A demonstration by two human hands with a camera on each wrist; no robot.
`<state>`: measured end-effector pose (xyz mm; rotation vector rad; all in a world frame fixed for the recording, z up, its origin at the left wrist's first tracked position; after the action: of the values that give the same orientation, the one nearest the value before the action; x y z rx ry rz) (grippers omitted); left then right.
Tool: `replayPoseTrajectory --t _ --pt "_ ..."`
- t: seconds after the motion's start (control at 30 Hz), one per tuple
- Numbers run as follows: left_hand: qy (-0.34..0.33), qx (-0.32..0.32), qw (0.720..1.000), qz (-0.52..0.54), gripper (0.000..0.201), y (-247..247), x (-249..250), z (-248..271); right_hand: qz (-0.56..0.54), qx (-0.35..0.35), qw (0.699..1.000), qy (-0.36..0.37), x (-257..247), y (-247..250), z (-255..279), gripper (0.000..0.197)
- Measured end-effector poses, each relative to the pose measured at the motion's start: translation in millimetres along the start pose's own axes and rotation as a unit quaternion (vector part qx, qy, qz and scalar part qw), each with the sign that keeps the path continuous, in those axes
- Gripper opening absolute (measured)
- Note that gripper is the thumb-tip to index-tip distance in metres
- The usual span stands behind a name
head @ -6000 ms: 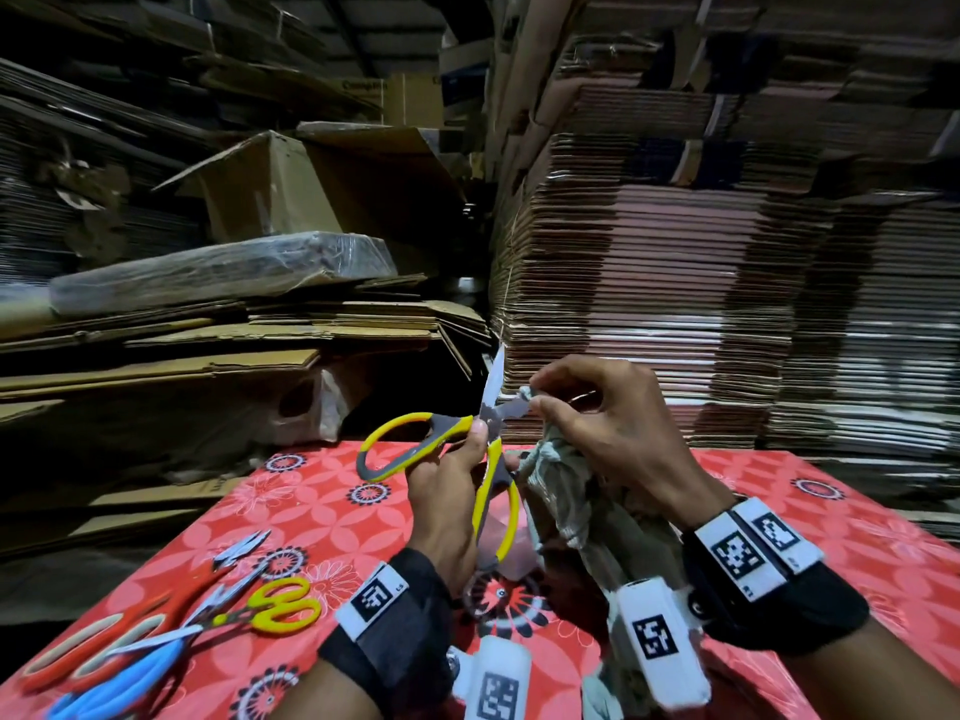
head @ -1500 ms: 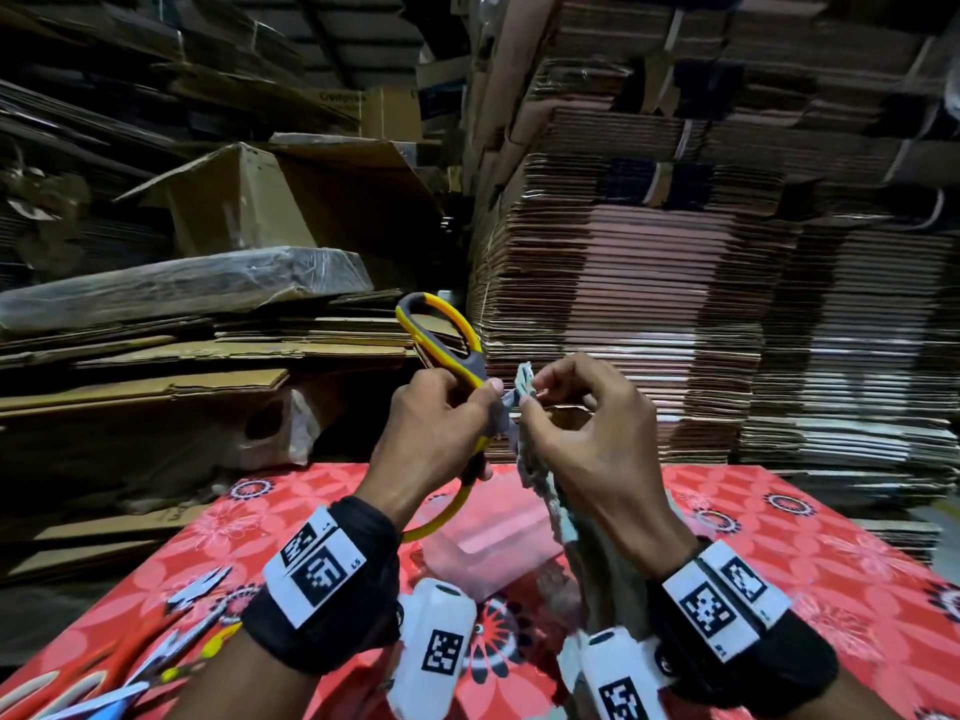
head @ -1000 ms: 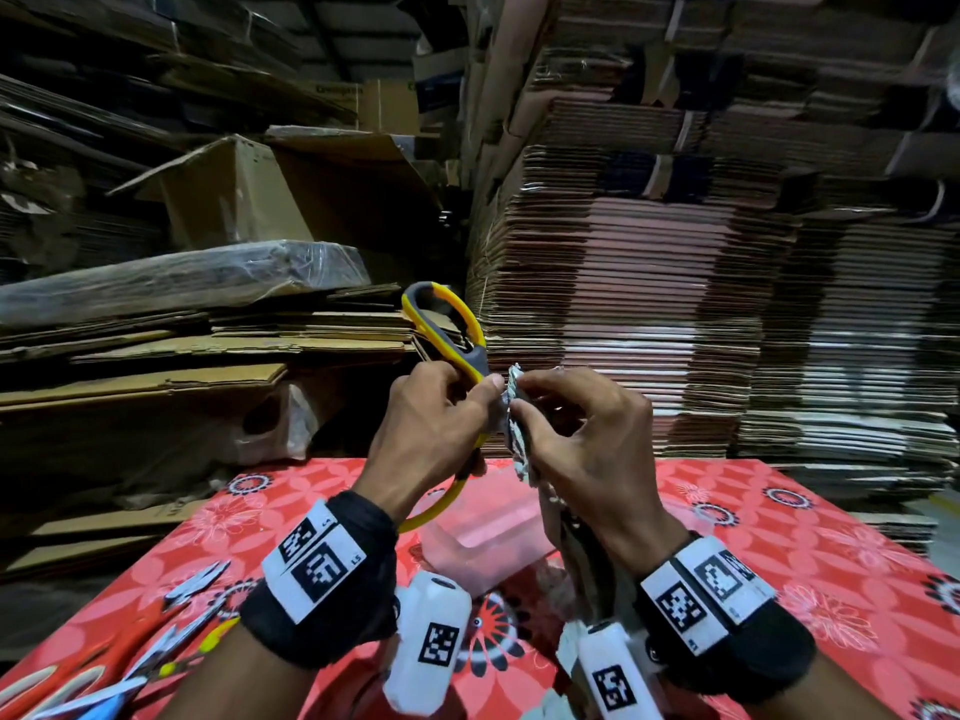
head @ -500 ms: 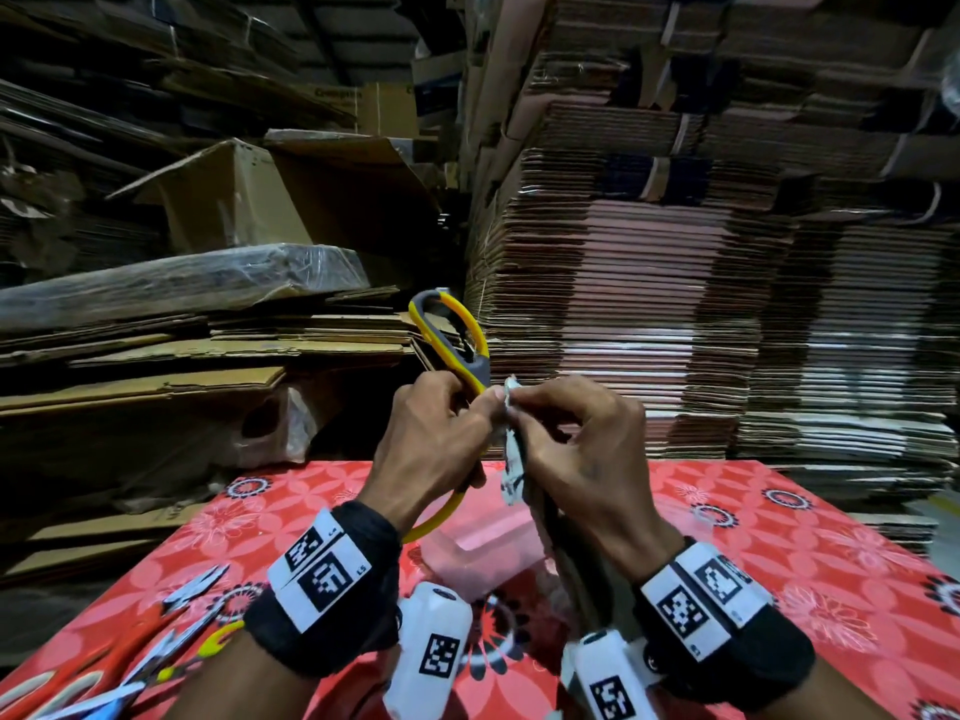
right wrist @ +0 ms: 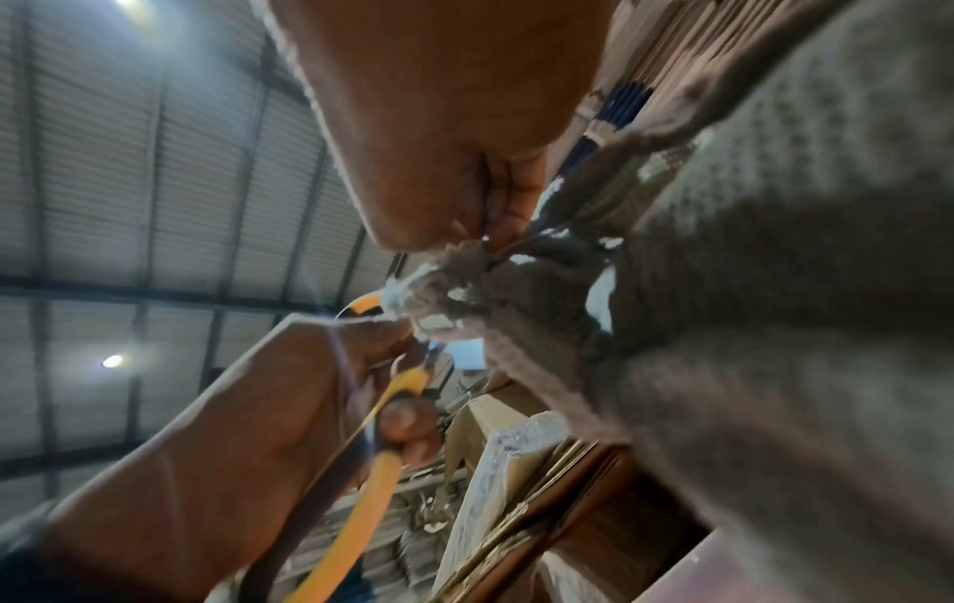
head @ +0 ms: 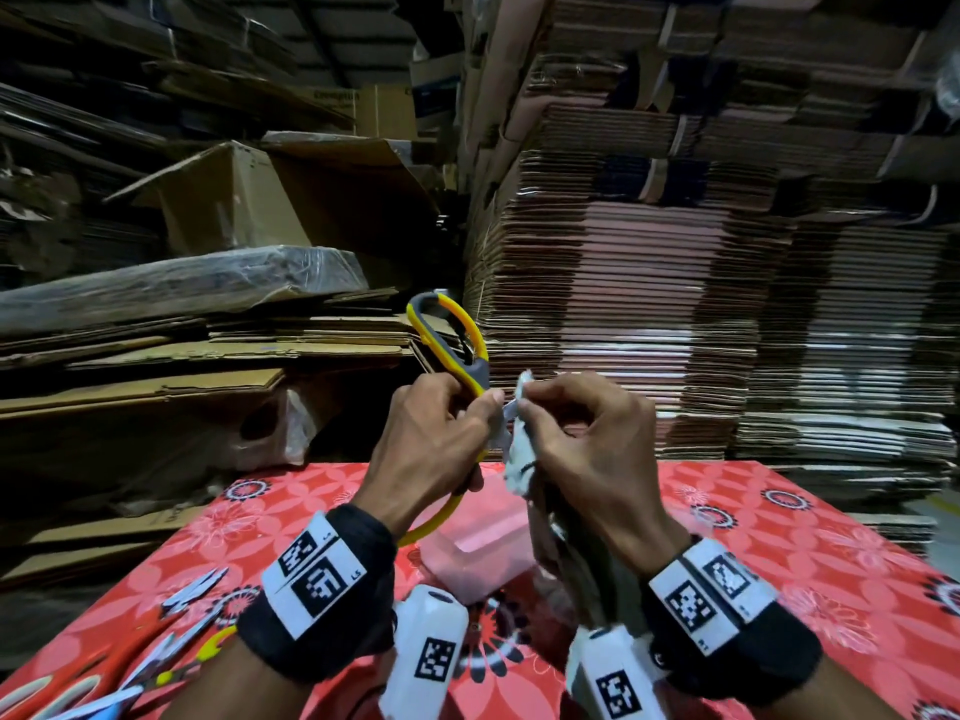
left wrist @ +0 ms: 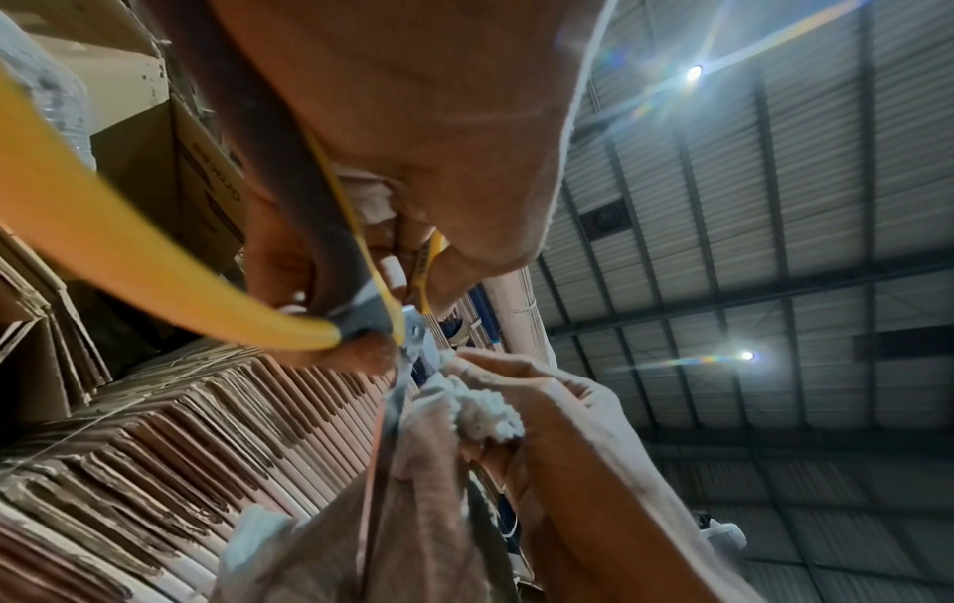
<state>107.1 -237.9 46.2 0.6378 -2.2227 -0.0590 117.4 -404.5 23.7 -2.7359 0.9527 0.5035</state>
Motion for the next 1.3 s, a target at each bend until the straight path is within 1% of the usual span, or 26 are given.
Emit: replayPoseTrajectory --t 0.07,0.1,0.17,0.27,0.4,0.53,0.67,0.73,0.8,0.9,1.03,1.13,1.3 --pt "0.001 -0.004 1.000 0.002 0.033 1.7 -1.1 -0.1 -0.001 -0.025 0.999 0.030 -6.3 -5.3 7.5 0.011" --pt "0.005 -0.008 1.000 0.006 0.031 1.5 -2.1 0.0 -0.001 -0.033 0.999 0.033 -7.3 -6.5 8.3 0.011" --pt "0.012 -0.013 1.000 0.014 0.030 0.9 -4.3 0.5 -0.006 -0.034 0.999 0.007 -4.3 -5.6 3.1 0.010" --pt "0.011 -0.017 1.000 0.020 0.032 -0.4 -4.5 0.9 -0.006 -0.011 0.999 -0.049 7.9 5.6 -14.8 0.009" --pt "0.013 -0.008 1.000 0.028 0.031 -2.1 -2.0 2.1 0.007 0.016 0.998 -0.066 19.0 17.2 -24.6 0.008" --pt "0.008 -0.002 0.999 0.035 0.033 0.8 -0.6 -0.5 -0.002 0.028 0.999 -0.034 6.2 8.8 -16.1 0.009" --pt "0.007 -0.006 0.999 0.036 0.034 1.9 -2.2 -0.3 -0.005 -0.020 0.999 0.040 -10.8 -1.8 3.5 0.010" --pt "0.011 -0.012 0.999 0.039 0.033 1.4 -3.1 0.8 -0.002 -0.035 0.998 0.057 -12.5 -3.9 5.7 0.009" --pt "0.014 -0.015 0.999 0.046 0.032 2.3 -3.0 1.6 -0.010 -0.019 0.999 0.027 -6.7 -2.0 -3.6 0.009" --pt "0.012 -0.017 0.999 0.046 0.033 0.0 -1.9 2.2 -0.004 0.007 0.998 -0.055 8.6 10.4 -23.9 0.009" --pt "0.015 -0.014 0.999 0.051 0.035 -4.6 -3.3 3.0 0.012 0.012 0.998 -0.067 17.8 19.9 -30.4 0.010" --pt "0.009 -0.004 0.999 0.047 0.033 -4.5 -3.4 2.5 0.003 0.019 0.999 -0.034 9.1 12.2 -21.3 0.008" --pt "0.007 -0.008 0.999 0.046 0.032 -2.5 -6.4 4.0 -0.001 -0.041 0.997 0.061 -8.3 -4.9 4.1 0.006"
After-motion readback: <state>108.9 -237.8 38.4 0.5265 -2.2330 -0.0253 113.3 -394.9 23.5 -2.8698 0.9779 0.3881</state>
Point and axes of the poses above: each hand's wrist, its own z-axis away from the middle knuckle, its own y-axis out of the back of the hand, x = y × z, the point moved 1 cm from there along -z, towards the middle knuckle, and after that the axes turned 13 degrees about x, right-handed, at the moved point
